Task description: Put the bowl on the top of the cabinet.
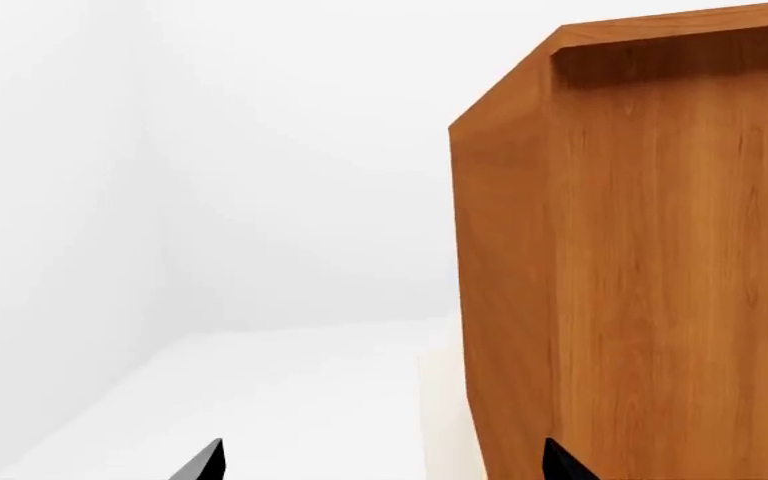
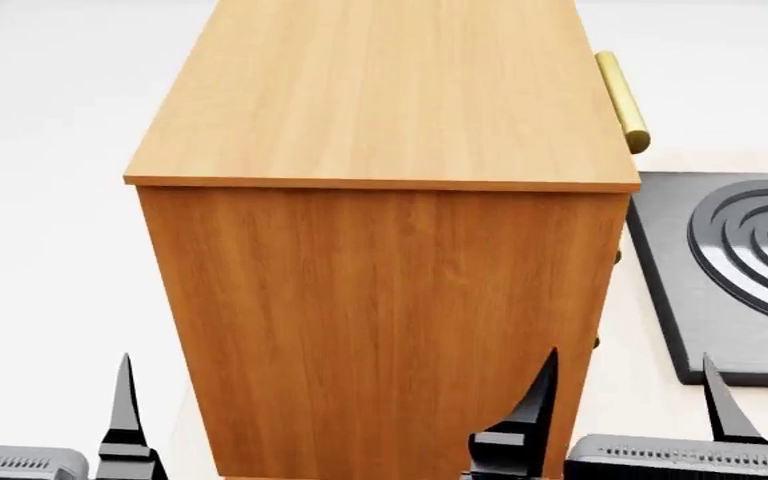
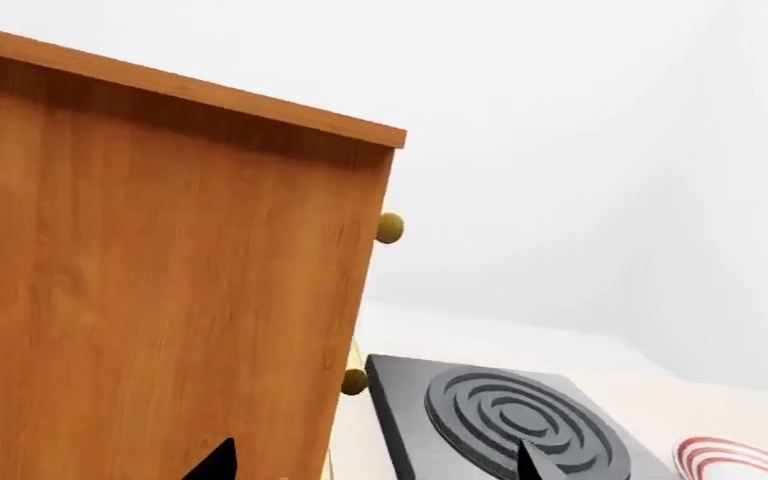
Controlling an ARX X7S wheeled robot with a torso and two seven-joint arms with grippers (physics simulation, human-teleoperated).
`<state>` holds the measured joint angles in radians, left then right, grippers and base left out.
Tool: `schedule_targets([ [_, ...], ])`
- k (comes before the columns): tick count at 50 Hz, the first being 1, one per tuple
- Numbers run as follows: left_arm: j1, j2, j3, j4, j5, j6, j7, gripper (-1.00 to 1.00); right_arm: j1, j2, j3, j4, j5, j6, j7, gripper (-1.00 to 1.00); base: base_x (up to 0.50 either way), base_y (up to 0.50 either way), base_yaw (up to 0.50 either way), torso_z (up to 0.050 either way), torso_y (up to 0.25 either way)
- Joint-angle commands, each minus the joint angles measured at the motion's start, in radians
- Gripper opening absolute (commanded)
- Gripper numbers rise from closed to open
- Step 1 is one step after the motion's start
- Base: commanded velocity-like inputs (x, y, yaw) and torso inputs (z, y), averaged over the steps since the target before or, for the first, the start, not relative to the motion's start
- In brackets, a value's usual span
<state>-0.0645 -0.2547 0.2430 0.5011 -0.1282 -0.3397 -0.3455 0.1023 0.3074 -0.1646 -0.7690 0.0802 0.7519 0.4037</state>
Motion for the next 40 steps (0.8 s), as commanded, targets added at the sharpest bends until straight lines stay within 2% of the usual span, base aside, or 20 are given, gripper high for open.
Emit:
schedule_targets([
  [1, -0.006, -0.003, 0.0, -0.008, -0.007, -0.003, -0.005, 1.0, 0.044, 0.086, 0.093, -0.182, 0.07, 0.327, -0.072, 1.0, 0.0, 0.0, 0.0, 0.0, 0.0],
  [8, -0.012, -0.003, 0.0, -0.027, -0.009, 0.006, -0.008, 1.0, 0.064, 0.134, 0.193, -0.277, 0.131, 0.525, -0.113, 1.0, 0.0, 0.0, 0.0, 0.0, 0.0],
  [15, -0.011, -0.006, 0.001, -0.029, -0.009, 0.008, -0.013, 1.0, 0.033, 0.299, 0.214, -0.277, 0.432, 0.547, 0.131, 1.0, 0.0, 0.0, 0.0, 0.0, 0.0],
  [22, -0.009, -0.008, 0.006, -0.017, -0.009, 0.001, -0.02, 1.0, -0.042, 0.425, 0.234, -0.276, 0.571, 0.55, 0.286, 1.0, 0.0, 0.0, 0.0, 0.0, 0.0],
  [34, -0.014, -0.009, 0.014, -0.018, -0.011, -0.003, -0.026, 1.0, -0.151, 0.466, 0.354, -0.255, 0.698, 0.571, 0.312, 1.0, 0.0, 0.0, 0.0, 0.0, 0.0],
  [40, -0.014, -0.011, 0.021, -0.022, -0.008, 0.0, -0.028, 1.0, -0.209, 0.483, 0.351, -0.217, 0.669, 0.504, 0.295, 1.0, 0.0, 0.0, 0.0, 0.0, 0.0],
])
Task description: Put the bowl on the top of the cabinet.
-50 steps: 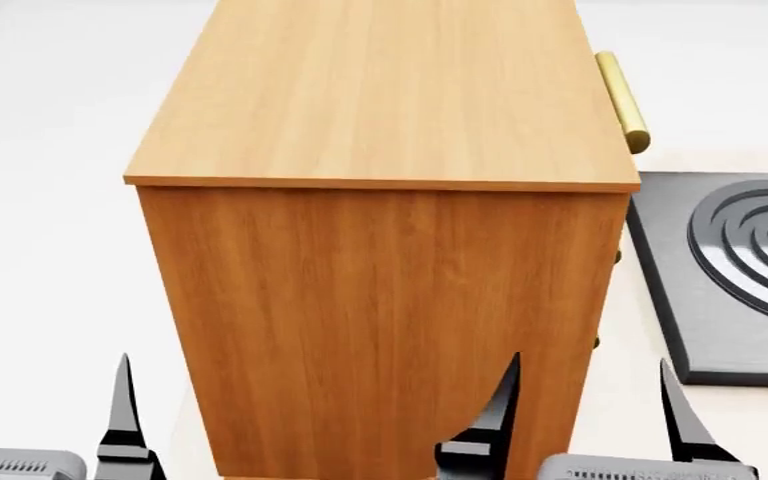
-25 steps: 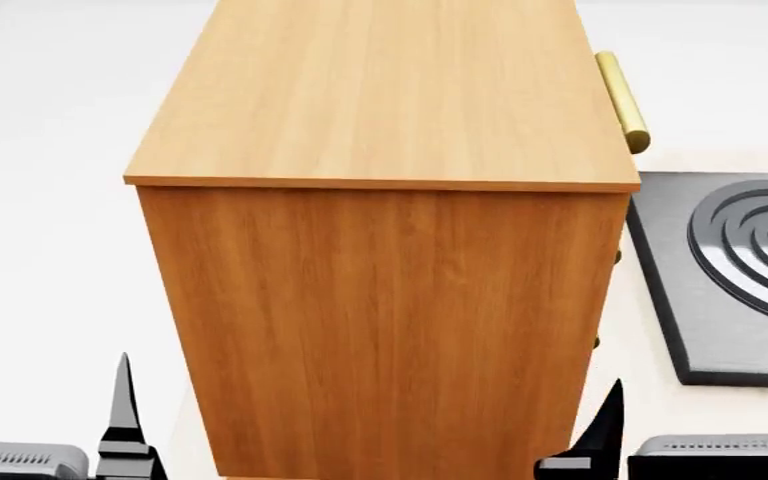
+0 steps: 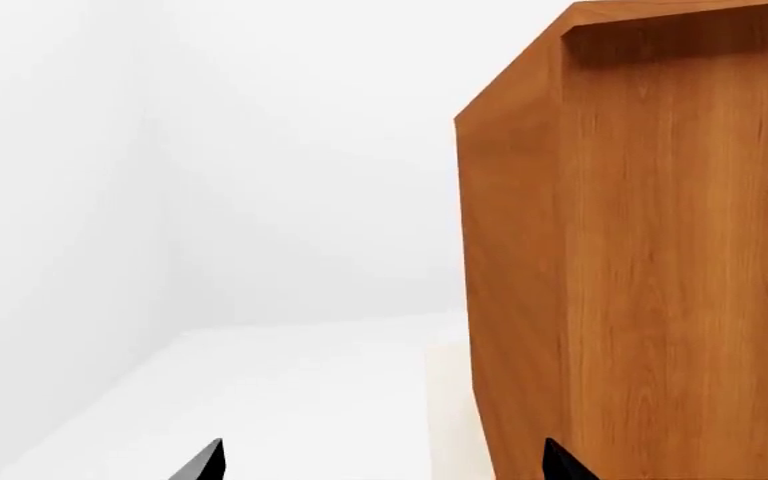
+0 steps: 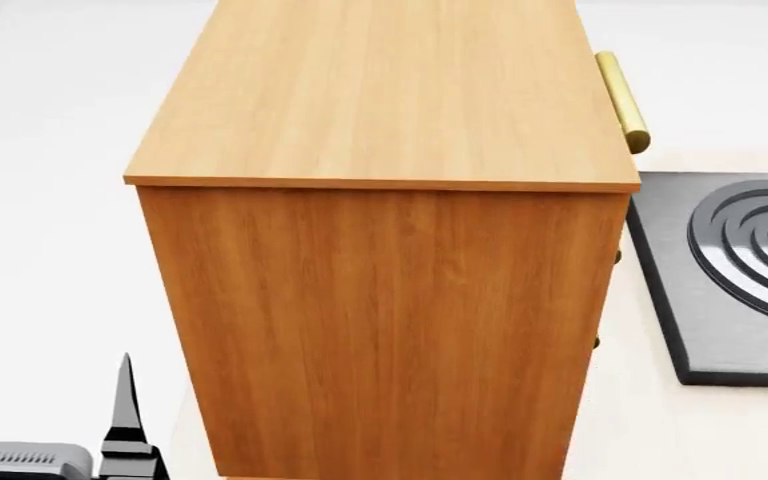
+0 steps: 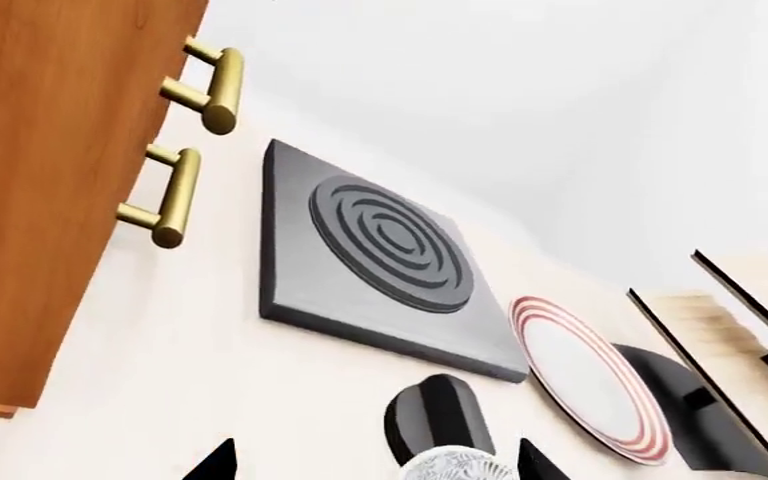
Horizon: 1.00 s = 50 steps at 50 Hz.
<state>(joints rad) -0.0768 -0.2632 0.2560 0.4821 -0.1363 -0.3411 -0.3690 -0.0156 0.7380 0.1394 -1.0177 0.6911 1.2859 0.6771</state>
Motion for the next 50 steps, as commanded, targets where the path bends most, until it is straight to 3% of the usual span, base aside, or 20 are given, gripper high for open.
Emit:
schedule_targets([
  [1, -0.003, -0.002, 0.007, 0.0, -0.001, -0.002, -0.006, 1.0, -0.095, 0.052, 0.048, 0.034, 0.059, -0.034, 0.02, 1.0, 0.0, 0.0, 0.0, 0.0, 0.0],
  [50, -0.009, -0.017, 0.029, 0.011, -0.007, -0.009, -0.029, 1.0, -0.197, 0.064, -0.077, 0.235, -0.094, -0.259, -0.024, 1.0, 0.0, 0.0, 0.0, 0.0, 0.0],
])
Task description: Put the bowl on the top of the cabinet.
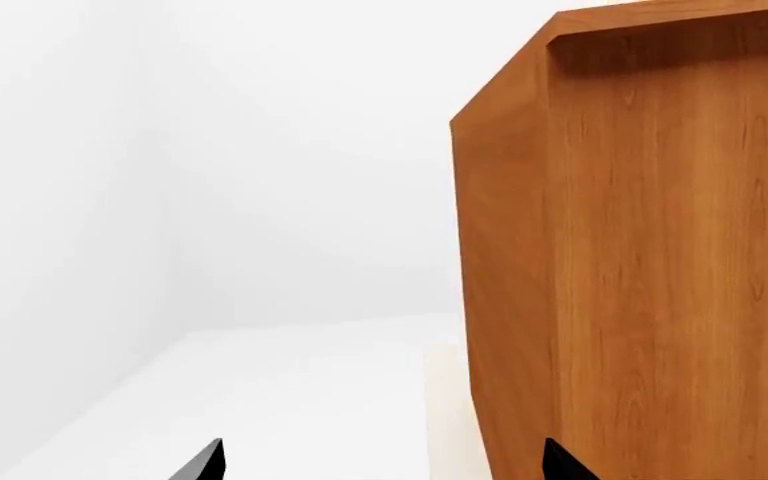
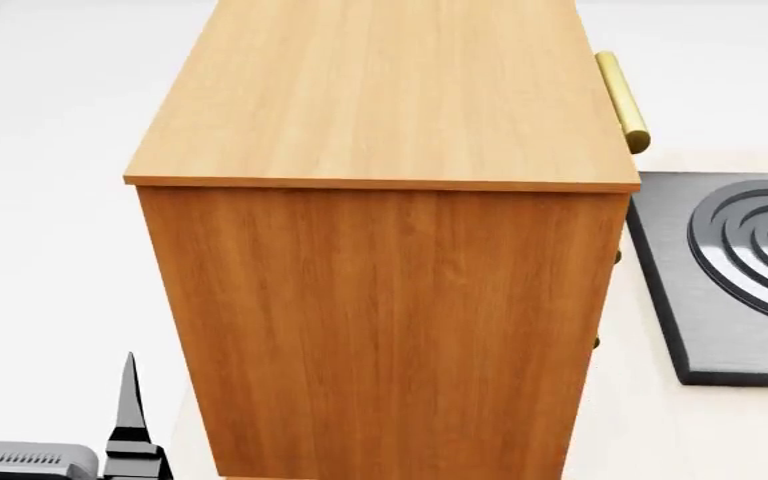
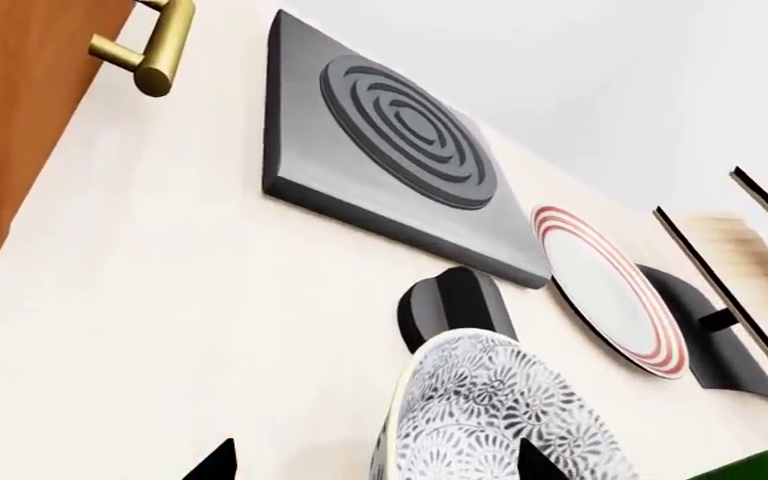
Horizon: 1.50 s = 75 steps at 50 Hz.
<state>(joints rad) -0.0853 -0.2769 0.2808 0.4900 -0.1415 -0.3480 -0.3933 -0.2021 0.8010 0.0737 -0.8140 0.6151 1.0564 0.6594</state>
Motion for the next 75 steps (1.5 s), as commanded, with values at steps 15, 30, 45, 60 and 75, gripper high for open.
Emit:
schedule_targets([
  [15, 0.0, -0.008, 0.008, 0.008, -0.005, -0.003, -0.012, 1.0, -0.025, -0.002, -0.013, 0.065, -0.028, -0.061, -0.017, 1.0, 0.0, 0.0, 0.0, 0.0, 0.0],
  [30, 0.0, -0.013, 0.012, 0.007, -0.009, 0.0, -0.017, 1.0, -0.042, -0.003, 0.005, 0.09, -0.03, -0.087, -0.026, 1.0, 0.0, 0.0, 0.0, 0.0, 0.0],
  [45, -0.004, -0.016, 0.016, 0.005, -0.012, 0.0, -0.022, 1.0, -0.047, -0.006, 0.018, 0.113, -0.031, -0.104, -0.032, 1.0, 0.0, 0.0, 0.0, 0.0, 0.0],
  [60, -0.004, -0.02, 0.02, 0.007, -0.015, 0.0, -0.028, 1.0, -0.047, -0.009, 0.015, 0.143, -0.038, -0.123, -0.039, 1.0, 0.0, 0.0, 0.0, 0.0, 0.0],
  [75, -0.006, -0.024, 0.024, 0.011, -0.019, -0.004, -0.034, 1.0, -0.049, -0.01, 0.02, 0.149, -0.036, -0.127, -0.04, 1.0, 0.0, 0.0, 0.0, 0.0, 0.0],
])
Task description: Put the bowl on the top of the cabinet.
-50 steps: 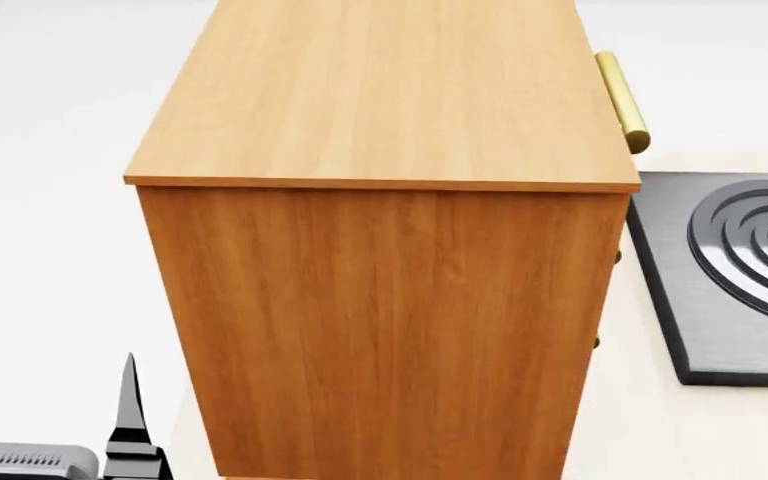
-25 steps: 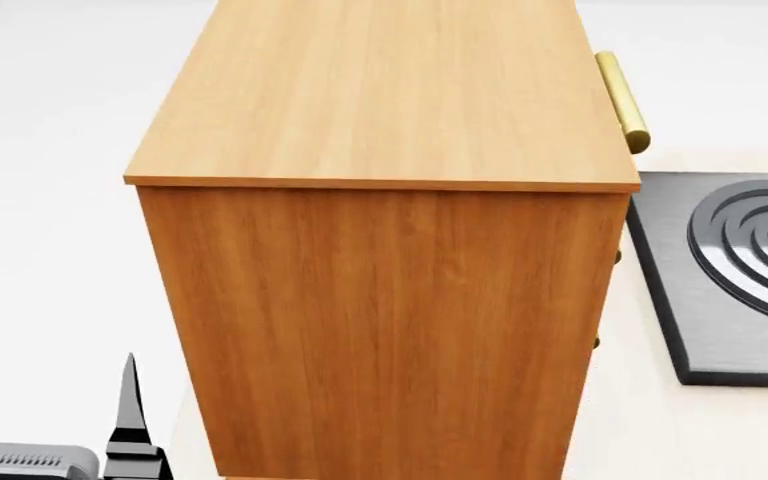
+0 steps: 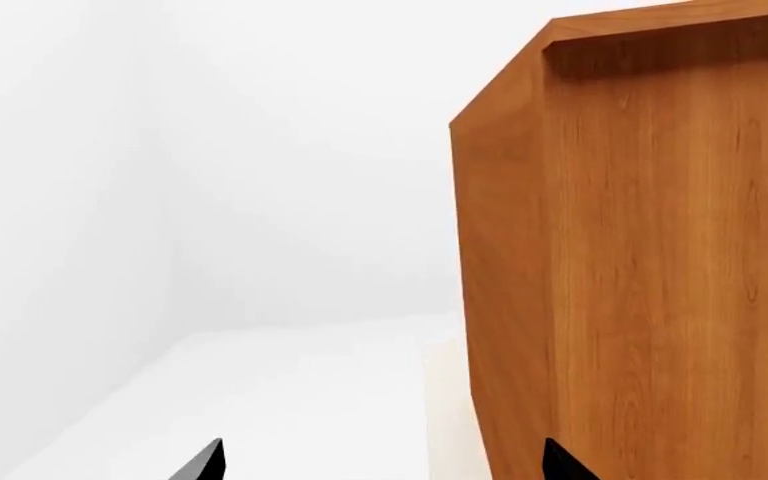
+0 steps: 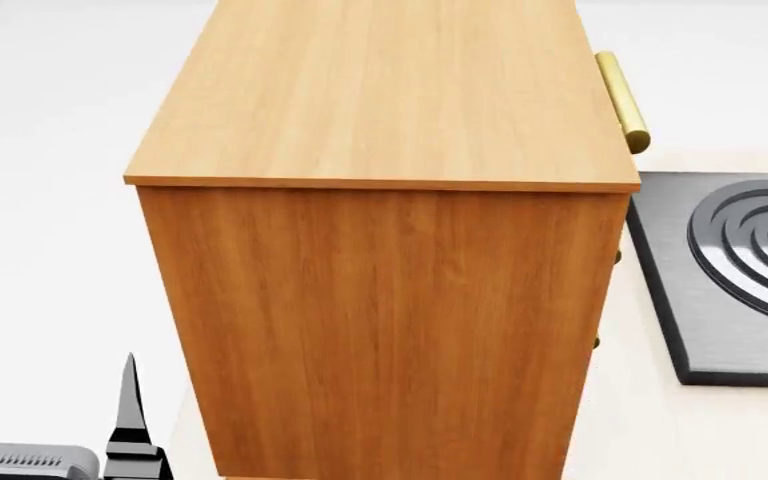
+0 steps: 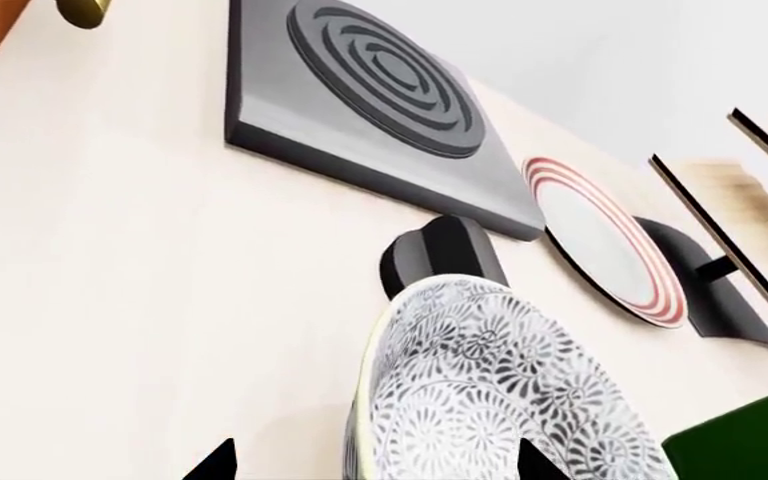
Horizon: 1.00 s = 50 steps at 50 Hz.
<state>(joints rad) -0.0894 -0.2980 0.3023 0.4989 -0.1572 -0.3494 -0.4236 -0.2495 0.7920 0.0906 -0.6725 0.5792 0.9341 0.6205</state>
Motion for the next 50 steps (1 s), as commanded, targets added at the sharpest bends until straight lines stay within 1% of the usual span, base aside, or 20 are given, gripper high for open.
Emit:
schedule_targets([
  [1, -0.001, -0.003, 0.003, -0.001, -0.003, 0.002, -0.003, 1.0, -0.001, -0.001, 0.004, 0.01, 0.0, -0.006, -0.002, 1.0, 0.0, 0.0, 0.0, 0.0, 0.0],
  [50, -0.003, -0.015, 0.011, 0.002, -0.016, 0.004, -0.02, 1.0, 0.001, -0.008, -0.008, 0.061, -0.011, -0.042, -0.017, 1.0, 0.0, 0.0, 0.0, 0.0, 0.0],
])
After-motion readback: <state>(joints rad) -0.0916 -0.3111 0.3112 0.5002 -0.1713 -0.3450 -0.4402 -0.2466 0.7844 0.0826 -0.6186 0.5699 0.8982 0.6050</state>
